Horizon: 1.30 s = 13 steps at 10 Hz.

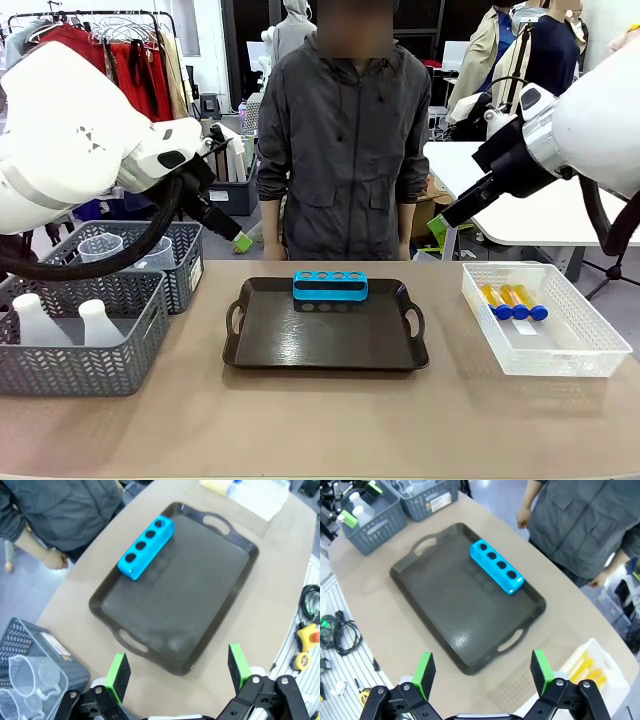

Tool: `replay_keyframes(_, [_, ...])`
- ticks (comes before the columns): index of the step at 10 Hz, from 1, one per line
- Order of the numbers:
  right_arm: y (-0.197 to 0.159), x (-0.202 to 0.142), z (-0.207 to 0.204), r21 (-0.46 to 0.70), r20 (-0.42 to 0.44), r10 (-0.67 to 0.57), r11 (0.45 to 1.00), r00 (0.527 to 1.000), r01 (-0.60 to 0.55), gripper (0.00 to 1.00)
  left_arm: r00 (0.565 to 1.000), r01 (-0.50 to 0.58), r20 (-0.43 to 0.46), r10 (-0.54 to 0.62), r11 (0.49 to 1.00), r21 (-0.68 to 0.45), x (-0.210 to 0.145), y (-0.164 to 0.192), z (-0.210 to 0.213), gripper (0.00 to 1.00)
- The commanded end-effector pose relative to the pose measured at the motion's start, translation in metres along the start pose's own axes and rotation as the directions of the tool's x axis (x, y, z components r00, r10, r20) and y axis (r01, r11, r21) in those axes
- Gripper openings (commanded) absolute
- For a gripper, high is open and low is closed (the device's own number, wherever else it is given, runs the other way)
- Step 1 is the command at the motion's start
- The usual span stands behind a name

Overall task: Prepare the laboratory tools.
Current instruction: Pick up one Large Measuring Cup and place it on the Handle tray.

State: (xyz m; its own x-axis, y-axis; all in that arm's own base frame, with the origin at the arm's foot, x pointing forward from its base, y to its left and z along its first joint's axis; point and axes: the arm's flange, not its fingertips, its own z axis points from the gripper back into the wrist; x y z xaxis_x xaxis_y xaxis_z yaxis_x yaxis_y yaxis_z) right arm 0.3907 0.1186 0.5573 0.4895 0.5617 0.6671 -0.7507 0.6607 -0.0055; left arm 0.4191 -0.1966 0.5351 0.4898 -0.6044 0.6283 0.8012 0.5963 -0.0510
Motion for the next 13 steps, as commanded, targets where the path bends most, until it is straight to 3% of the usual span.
replay_keyframes(1, [-0.02,0.01,0.009,0.088,0.049,0.018,0.996,0.999,-0.023,1.0,0.997,0.013,0.075,-0.007,0.997,-0.071,0.003,0.008,0.02,1.0])
replay_keyframes(8, [-0.033,0.028,0.035,0.079,0.088,0.031,0.996,0.996,-0.038,1.0,0.997,0.035,0.071,-0.031,0.998,-0.048,0.023,0.017,0.04,1.0])
replay_keyframes(9, [-0.036,0.024,0.028,0.094,0.097,0.077,0.992,0.992,-0.086,1.0,0.998,0.031,0.052,-0.029,0.998,-0.052,0.023,0.019,0.035,1.0])
replay_keyframes(10, [-0.027,0.024,0.039,0.06,0.077,0.012,0.998,0.997,-0.017,1.0,0.997,0.022,0.072,-0.019,0.999,-0.04,0.019,0.012,0.039,1.0])
replay_keyframes(13, [-0.027,0.024,0.039,0.06,0.077,0.012,0.998,0.997,-0.017,1.0,0.997,0.022,0.072,-0.019,0.999,-0.04,0.019,0.012,0.039,1.0])
